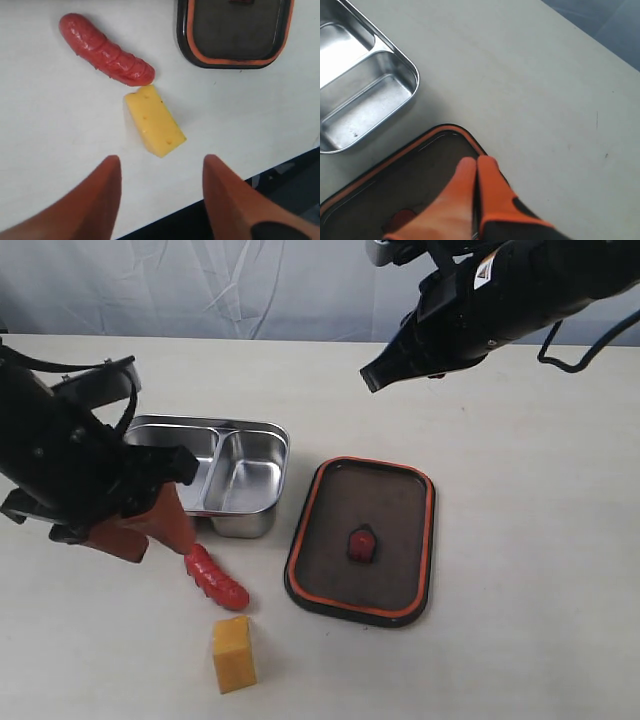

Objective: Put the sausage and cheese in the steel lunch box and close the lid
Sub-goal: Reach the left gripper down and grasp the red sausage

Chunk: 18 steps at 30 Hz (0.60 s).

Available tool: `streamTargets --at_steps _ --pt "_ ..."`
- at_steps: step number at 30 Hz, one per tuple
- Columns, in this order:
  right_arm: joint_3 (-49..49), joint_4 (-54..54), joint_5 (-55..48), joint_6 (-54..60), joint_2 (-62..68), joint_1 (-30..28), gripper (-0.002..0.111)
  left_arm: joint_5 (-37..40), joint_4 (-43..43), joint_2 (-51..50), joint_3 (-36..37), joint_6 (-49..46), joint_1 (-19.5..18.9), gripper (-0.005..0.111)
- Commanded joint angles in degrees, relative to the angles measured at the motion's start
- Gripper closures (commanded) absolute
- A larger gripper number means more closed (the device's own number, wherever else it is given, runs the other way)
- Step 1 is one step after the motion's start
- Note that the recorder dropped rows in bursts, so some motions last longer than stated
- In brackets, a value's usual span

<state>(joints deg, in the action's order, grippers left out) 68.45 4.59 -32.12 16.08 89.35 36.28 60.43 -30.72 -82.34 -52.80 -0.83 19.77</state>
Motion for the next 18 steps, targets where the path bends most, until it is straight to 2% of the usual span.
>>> streamTargets --at_steps 1,6,12,16,18 --pt "-0.1 -0.7 0.5 -0.3 -0.4 -0.3 0.108 0.2 -1.4 -3.0 0.3 2.0 0.5 0.049" --pt "-0.1 -0.7 0.5 -0.3 -0.4 -0.3 0.108 -12.8 -4.5 -6.5 4.8 8.5 0.5 0.049" --pt "-0.1 -1.3 0.8 -0.5 -0.4 -0.3 0.108 -21.4 -8.4 -8.4 8.0 8.8 0.6 0.049" --pt "-0.1 -1.3 0.8 -0.6 -0.4 -0.3 0.108 -27.7 -7.9 -9.8 8.8 9.7 2.9 0.049" --pt "-0.1 -1.3 0.7 -0.9 -0.4 -0.3 0.108 -27.5 -7.3 -12.4 8.8 9.7 4.1 0.049"
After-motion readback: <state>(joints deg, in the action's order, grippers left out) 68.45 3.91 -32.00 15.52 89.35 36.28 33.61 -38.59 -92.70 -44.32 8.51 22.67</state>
